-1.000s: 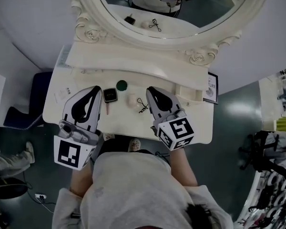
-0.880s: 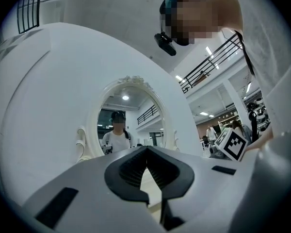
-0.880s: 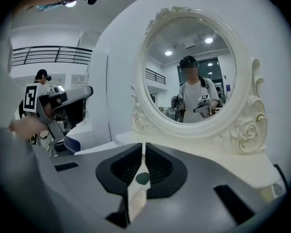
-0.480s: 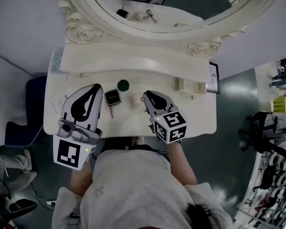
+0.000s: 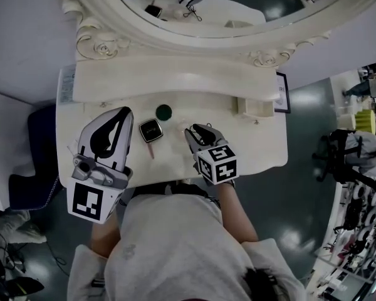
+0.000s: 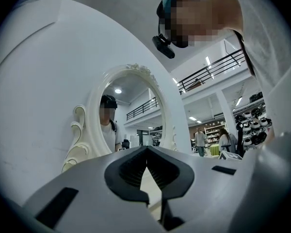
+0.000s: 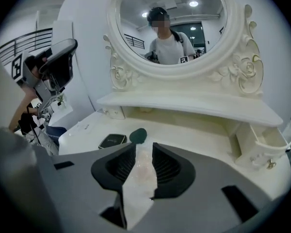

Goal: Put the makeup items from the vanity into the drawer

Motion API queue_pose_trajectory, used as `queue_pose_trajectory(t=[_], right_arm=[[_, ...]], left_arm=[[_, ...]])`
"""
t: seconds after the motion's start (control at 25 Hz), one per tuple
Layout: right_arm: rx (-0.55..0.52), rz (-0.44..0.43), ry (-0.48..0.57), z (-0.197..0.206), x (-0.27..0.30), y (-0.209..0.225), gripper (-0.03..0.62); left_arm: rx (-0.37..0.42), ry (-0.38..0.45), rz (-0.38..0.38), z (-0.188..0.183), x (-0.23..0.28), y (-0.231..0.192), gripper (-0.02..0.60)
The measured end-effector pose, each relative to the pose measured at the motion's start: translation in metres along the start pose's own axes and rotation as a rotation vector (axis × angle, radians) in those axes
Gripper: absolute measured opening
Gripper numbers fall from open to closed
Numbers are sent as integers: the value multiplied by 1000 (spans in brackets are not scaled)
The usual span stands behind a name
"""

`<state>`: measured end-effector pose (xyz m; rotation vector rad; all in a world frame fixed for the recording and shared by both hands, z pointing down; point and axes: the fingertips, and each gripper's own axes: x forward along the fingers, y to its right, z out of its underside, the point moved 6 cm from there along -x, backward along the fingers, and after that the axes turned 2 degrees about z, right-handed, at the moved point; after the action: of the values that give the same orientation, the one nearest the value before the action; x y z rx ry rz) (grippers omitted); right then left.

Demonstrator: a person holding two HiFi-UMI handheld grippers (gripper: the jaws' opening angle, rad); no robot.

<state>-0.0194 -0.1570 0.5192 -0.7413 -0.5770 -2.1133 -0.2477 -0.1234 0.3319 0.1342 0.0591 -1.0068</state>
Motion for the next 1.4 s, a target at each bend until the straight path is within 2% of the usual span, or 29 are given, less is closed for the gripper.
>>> queue_pose_trajectory(t=[0.44,0.92,1.12,1.4], right_arm=[[-18,52,-155,29,24,-9,160],[-86,173,-218,34,35,-12,167],[-82,191,-199,33,33,-15,107],[-56,172,-78,15,16,-17,97]], left_arm=[[-34,-2,50,16,6,-20,15],[-48,2,73,20,-3,-28,15],[-42,5,79,19,-7,-27,15],[-31,11,72,14,-9,-25,15]])
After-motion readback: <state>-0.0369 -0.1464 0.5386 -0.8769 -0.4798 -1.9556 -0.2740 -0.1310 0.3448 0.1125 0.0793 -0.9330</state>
